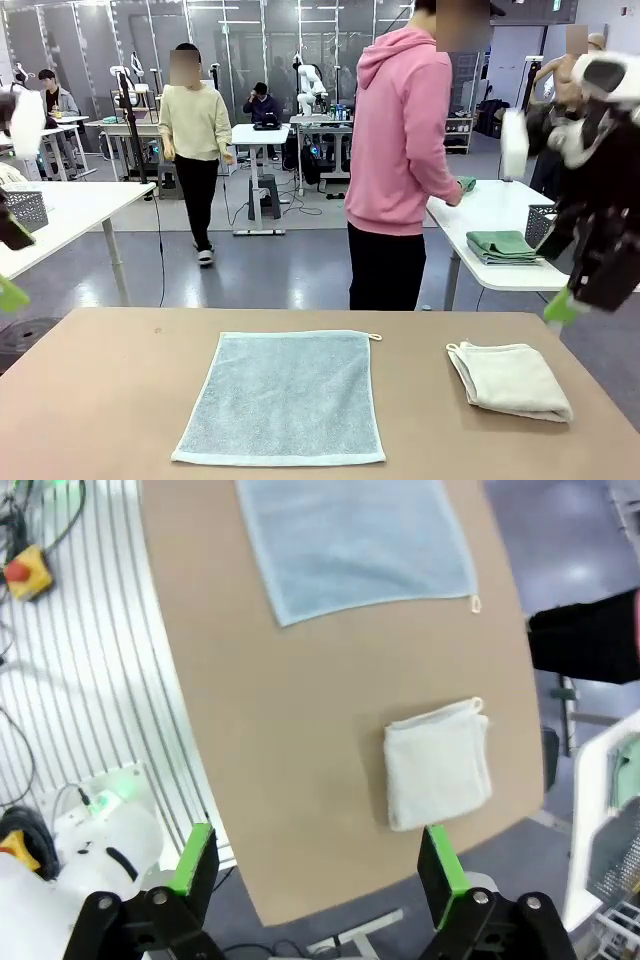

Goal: Fold the towels and place them in the basket.
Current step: When a person lays out a Towel with hook on the table, fold it in half twice.

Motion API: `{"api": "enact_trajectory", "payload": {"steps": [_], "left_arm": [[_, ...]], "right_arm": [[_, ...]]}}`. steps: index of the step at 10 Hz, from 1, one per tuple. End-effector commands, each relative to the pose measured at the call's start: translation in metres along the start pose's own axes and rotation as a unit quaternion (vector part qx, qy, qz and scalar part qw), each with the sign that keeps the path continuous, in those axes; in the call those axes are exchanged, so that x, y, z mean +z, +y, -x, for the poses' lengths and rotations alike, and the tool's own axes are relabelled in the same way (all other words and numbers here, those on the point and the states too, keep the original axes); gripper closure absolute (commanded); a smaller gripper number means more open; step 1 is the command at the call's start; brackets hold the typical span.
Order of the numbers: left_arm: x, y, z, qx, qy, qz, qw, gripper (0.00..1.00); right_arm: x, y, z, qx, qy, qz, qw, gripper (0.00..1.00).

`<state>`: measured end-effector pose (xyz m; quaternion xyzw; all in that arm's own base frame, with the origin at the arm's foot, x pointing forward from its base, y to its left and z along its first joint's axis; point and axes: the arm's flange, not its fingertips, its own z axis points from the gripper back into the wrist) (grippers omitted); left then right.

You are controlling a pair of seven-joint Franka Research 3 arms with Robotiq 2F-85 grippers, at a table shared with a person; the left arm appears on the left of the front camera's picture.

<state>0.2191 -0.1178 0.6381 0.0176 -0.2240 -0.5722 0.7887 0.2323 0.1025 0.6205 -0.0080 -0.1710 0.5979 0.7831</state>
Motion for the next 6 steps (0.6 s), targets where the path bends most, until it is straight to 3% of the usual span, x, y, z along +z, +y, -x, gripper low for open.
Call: {"api": "enact_trajectory", "payload": {"steps": [1, 4, 6], "left_arm": [[-0.026, -0.012, -0.001, -0.057, -0.003, -0.006, 0.998, 0.0], [-0.061, -0.019, -0.008, -0.034, 0.033, 0.004, 0.999, 0.0], [-0.058, -0.023, -0.003, -0.046, 0.024, 0.02, 0.998, 0.0]], "right_arm": [[-0.042, 0.01, -0.001, 0.05, 0.03, -0.008, 0.998, 0.0], [-0.083, 0.021, -0.005, 0.07, 0.045, -0.017, 0.996, 0.0], [-0.065, 0.02, -0.005, 0.045, 0.031, -0.029, 0.998, 0.0]]}}
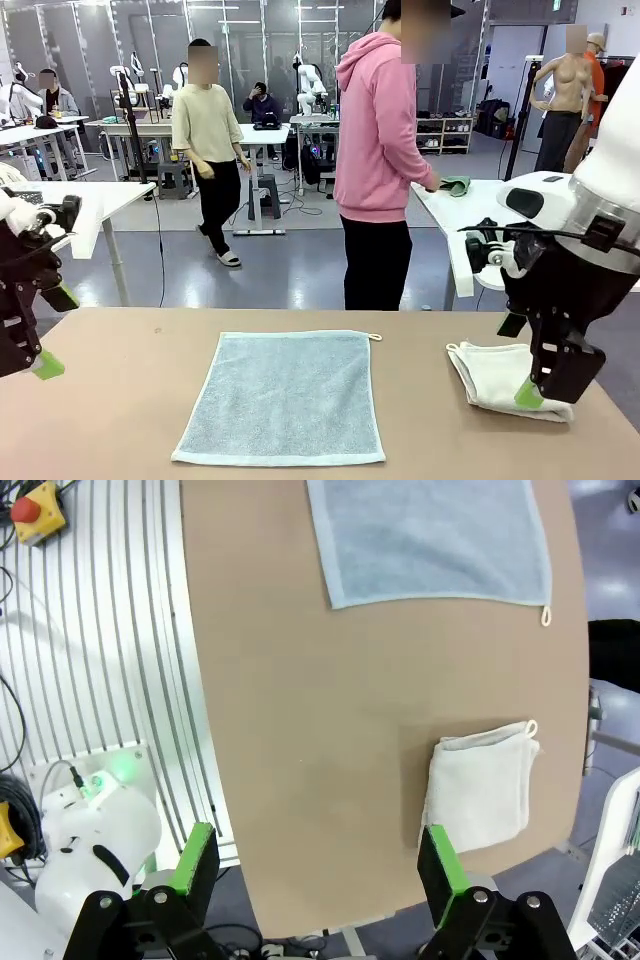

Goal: Fold the towels and place them in the basket.
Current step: When a person lays out a Towel with hook on the table, fold it in half twice.

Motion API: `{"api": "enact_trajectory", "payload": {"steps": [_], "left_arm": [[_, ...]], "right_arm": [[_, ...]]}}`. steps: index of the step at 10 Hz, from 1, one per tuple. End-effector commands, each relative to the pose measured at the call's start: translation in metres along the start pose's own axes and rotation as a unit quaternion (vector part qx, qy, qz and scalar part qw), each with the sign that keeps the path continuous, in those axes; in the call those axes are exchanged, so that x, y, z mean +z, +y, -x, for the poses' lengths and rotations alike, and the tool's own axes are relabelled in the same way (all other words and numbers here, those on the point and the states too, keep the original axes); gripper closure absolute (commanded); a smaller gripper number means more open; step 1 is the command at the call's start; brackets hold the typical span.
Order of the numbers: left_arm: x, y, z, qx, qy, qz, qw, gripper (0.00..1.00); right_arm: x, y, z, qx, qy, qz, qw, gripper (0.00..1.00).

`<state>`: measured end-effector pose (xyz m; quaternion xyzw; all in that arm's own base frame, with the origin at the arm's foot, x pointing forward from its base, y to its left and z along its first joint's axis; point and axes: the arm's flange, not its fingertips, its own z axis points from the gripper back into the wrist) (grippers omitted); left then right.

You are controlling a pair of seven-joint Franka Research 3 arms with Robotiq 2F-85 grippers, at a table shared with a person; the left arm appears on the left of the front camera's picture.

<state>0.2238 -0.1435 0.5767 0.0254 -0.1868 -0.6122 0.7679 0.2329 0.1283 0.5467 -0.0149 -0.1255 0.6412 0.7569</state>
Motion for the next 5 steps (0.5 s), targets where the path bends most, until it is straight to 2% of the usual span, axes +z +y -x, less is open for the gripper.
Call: {"api": "enact_trajectory", "payload": {"steps": [1, 4, 5], "left_arm": [[0.004, -0.001, 0.001, 0.0, -0.005, -0.004, 1.0, 0.0], [0.002, 0.0, 0.001, 0.0, -0.003, -0.002, 1.0, 0.0], [-0.031, 0.009, -0.006, -0.042, -0.022, 0.046, 0.998, 0.0]], "right_arm": [[0.01, -0.002, 0.001, -0.006, -0.004, 0.0, 1.0, 0.0], [0.009, -0.002, -0.001, -0.001, -0.004, 0.004, 1.0, 0.0], [-0.028, -0.006, -0.014, 0.033, 0.005, -0.028, 0.999, 0.0]]}}
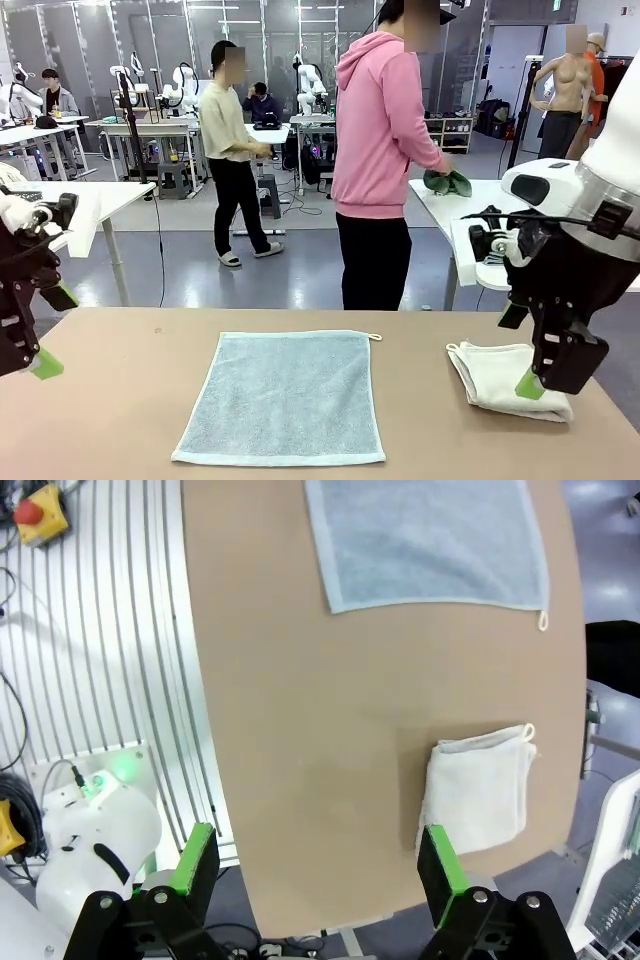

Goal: Fold the towels and place them in the basket.
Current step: When a person lays out a Towel with hook on the table, fold it in half twice.

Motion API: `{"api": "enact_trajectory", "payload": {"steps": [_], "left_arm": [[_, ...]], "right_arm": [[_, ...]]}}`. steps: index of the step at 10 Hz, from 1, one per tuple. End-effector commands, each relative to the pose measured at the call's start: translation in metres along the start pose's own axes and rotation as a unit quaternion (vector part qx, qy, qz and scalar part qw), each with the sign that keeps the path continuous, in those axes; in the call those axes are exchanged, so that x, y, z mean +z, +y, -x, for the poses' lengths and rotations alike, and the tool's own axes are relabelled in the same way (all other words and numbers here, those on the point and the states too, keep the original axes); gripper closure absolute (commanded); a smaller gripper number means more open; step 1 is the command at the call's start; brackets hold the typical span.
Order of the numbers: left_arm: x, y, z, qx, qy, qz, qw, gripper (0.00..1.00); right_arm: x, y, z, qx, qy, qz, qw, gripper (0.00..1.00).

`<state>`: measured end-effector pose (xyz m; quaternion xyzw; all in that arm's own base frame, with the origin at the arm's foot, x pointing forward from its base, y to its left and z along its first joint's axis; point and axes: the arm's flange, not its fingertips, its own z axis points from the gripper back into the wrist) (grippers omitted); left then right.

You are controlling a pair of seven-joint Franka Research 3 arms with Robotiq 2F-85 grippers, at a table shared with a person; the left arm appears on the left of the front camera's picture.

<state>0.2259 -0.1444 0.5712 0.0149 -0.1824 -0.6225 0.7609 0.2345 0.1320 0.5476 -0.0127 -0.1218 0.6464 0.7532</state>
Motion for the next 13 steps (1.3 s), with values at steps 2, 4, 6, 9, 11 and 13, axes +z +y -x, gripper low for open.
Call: {"api": "enact_trajectory", "payload": {"steps": [2, 4, 6, 9, 11, 13], "left_arm": [[-0.074, 0.014, -0.011, -0.079, -0.014, 0.045, 0.996, 0.0], [-0.115, 0.024, 0.003, -0.11, -0.035, 0.052, 0.992, 0.0], [-0.161, 0.019, 0.001, -0.102, -0.021, 0.104, 0.989, 0.0], [-0.207, 0.018, -0.003, -0.079, -0.023, 0.131, 0.988, 0.0], [-0.232, 0.016, -0.005, -0.072, -0.002, 0.145, 0.987, 0.0], [-0.251, 0.014, -0.004, -0.067, 0.026, 0.154, 0.986, 0.0]], "right_arm": [[-0.082, -0.002, -0.028, 0.073, 0.011, -0.054, 0.996, 0.0], [-0.133, 0.002, -0.047, 0.101, 0.048, -0.068, 0.991, 0.0], [-0.169, 0.007, -0.056, 0.111, 0.044, -0.076, 0.99, 0.0], [-0.22, 0.01, -0.069, 0.116, 0.029, -0.089, 0.989, 0.0], [-0.235, 0.01, -0.075, 0.106, 0.035, -0.09, 0.99, 0.0], [-0.249, 0.002, -0.078, 0.102, 0.039, -0.106, 0.988, 0.0]]}}
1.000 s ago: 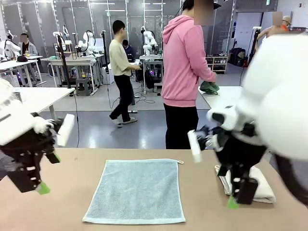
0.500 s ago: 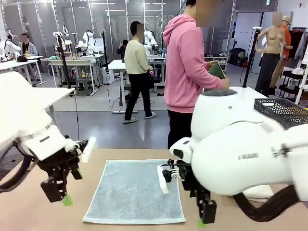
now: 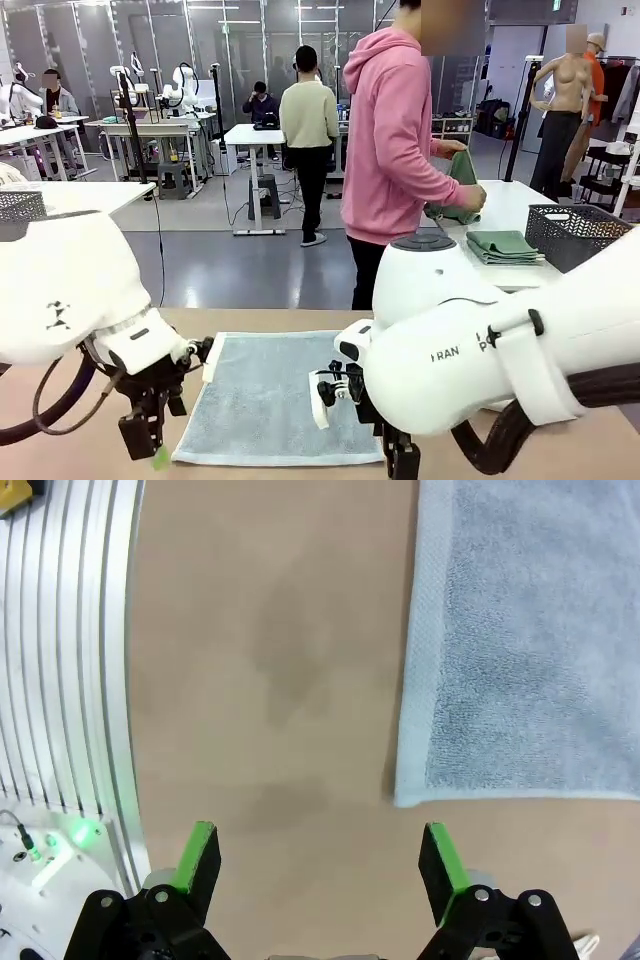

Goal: Fold the towels and place them in the basket.
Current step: When a person lays out a Towel with hook on the table, fold it in half twice.

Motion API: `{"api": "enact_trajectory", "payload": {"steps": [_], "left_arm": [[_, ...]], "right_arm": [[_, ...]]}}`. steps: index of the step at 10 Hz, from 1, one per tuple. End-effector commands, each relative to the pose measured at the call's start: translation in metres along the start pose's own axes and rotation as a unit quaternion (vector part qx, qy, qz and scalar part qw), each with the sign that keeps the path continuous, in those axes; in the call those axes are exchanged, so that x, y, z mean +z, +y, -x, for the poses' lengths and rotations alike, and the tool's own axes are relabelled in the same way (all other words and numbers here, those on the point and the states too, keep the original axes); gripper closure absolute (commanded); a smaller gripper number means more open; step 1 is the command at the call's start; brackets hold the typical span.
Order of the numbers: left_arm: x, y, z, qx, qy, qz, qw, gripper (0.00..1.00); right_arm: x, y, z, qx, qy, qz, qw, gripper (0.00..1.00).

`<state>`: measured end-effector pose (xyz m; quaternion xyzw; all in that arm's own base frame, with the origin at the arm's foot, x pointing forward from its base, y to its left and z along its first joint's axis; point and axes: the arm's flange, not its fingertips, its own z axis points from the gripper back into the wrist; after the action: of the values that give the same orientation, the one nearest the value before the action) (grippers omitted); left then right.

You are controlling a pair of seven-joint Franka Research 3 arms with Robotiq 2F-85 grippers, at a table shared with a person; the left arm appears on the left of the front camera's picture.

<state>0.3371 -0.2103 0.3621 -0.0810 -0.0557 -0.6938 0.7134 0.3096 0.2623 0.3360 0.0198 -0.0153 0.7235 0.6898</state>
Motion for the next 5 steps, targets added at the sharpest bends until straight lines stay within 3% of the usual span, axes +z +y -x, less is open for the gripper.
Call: {"api": "enact_trajectory", "payload": {"steps": [1, 5], "left_arm": [[-0.023, -0.018, 0.019, 0.007, 0.0, -0.01, 1.0, 0.0], [-0.043, -0.005, 0.016, 0.014, 0.026, -0.007, 1.0, 0.0]], "right_arm": [[-0.021, 0.013, 0.018, 0.005, -0.011, 0.002, 1.0, 0.0], [-0.03, 0.002, 0.018, 0.007, -0.002, 0.005, 1.0, 0.0]]}}
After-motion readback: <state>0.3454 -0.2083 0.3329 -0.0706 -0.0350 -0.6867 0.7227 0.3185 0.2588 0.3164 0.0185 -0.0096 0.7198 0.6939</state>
